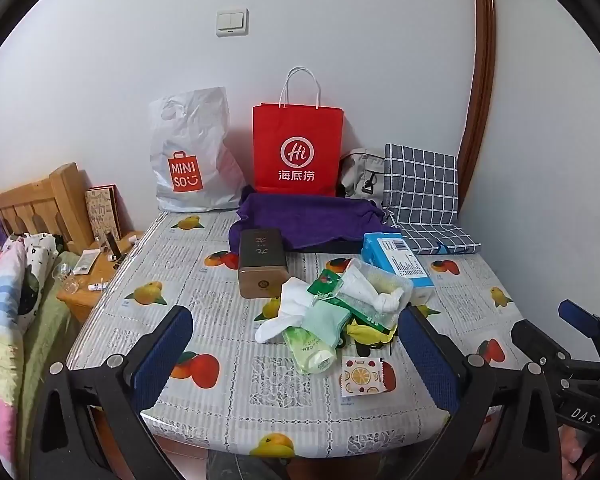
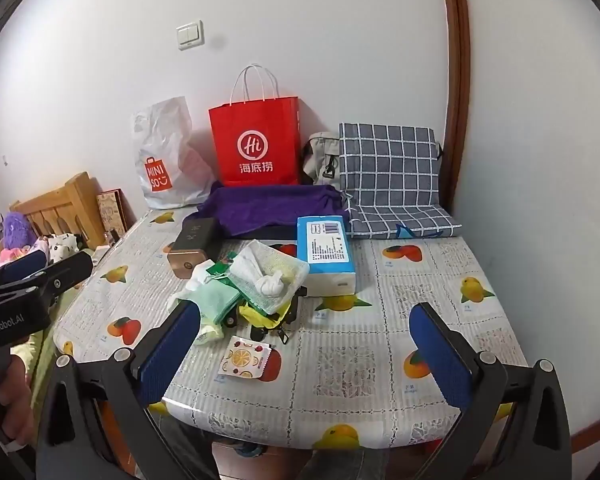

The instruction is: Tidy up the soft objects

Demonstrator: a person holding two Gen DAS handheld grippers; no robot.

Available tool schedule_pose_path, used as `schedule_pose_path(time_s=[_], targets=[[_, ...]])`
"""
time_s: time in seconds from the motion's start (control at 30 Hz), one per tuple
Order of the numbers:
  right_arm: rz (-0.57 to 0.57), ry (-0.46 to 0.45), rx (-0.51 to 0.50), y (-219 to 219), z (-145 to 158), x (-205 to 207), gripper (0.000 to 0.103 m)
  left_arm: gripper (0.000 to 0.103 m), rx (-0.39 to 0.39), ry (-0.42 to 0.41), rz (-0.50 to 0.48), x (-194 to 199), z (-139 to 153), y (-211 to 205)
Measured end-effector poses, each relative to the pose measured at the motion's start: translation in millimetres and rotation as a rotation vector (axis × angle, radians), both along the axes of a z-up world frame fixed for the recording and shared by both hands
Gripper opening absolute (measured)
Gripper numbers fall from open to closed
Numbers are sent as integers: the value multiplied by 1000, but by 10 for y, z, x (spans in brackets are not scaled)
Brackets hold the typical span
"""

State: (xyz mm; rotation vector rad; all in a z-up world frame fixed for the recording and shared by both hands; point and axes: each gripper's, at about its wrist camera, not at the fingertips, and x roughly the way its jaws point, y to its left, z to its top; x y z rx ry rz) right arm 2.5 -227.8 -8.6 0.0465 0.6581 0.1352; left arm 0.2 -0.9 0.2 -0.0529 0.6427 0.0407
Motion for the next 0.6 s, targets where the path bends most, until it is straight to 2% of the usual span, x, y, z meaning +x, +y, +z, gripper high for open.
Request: schedule_pose_path(time_s=[0.6], targets=[[3,-9,1,9,77,-81,103,103,-11,-3,-2,-26,-11,8]])
